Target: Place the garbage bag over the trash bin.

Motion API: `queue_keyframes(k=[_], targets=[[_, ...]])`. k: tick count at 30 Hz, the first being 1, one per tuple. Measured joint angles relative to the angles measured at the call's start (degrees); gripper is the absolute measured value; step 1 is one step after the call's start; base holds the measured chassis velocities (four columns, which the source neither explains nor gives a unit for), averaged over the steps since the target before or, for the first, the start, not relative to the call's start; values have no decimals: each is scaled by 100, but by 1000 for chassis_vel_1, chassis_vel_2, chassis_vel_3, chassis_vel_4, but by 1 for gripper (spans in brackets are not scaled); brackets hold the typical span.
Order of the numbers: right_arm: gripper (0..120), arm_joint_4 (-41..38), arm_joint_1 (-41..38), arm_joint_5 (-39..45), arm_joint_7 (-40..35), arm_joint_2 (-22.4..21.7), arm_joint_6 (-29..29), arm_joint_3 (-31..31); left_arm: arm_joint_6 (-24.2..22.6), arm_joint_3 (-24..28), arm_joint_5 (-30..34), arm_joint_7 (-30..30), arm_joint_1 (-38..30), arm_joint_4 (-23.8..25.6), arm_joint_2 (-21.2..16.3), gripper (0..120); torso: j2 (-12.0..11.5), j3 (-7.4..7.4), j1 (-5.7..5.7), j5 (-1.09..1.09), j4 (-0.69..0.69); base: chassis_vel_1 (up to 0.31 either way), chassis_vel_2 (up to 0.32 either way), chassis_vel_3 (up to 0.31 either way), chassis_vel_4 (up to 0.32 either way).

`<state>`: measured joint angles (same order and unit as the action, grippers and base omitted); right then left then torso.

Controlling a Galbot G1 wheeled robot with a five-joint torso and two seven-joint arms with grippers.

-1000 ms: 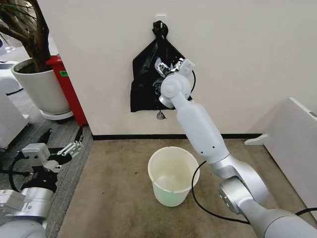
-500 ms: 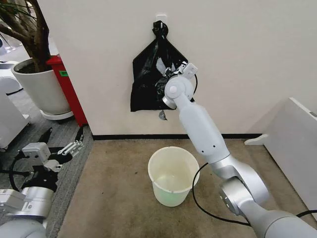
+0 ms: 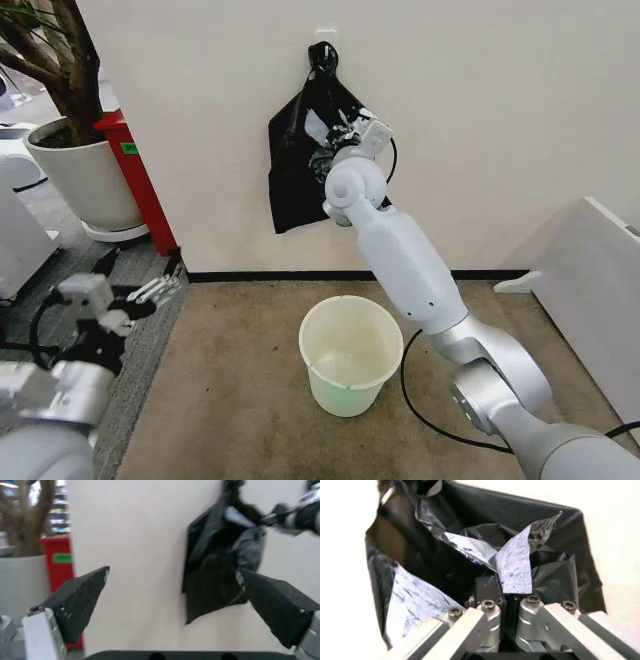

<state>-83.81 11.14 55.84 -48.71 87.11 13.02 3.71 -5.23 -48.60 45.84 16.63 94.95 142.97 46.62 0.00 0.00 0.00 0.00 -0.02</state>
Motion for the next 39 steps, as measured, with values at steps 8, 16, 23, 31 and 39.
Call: queue_keyframes(k=[8, 16, 23, 31, 39], targets=[[0, 6, 9, -22, 4, 42, 60, 98, -157, 472, 686, 101, -1462, -982, -1195, 100, 0, 1, 0, -3, 3, 0, 0, 0, 0], [0, 58, 42, -65, 54, -29, 71, 118, -363, 2372, 983, 123, -3767, -1998, -1327, 100, 0, 1, 0, 4, 1, 0, 0, 0, 0], [0, -12, 77, -56, 85, -196, 68, 89, -388, 4141, 846, 81, -5566, -2818, -843, 100, -1, 1, 0, 2, 2, 0, 0, 0, 0], [0, -263, 106, 181, 57, -363, 60, 86, -439, 5654, -552, -465, -7216, -3731, -216, 100, -1, 1, 0, 2, 3, 0, 0, 0, 0], [0, -261, -34, 284, 108, -207, 12, 31, -553, 6145, -1300, -721, -7785, -4279, 92, 100, -1, 1, 0, -1, 2, 0, 0, 0, 0]])
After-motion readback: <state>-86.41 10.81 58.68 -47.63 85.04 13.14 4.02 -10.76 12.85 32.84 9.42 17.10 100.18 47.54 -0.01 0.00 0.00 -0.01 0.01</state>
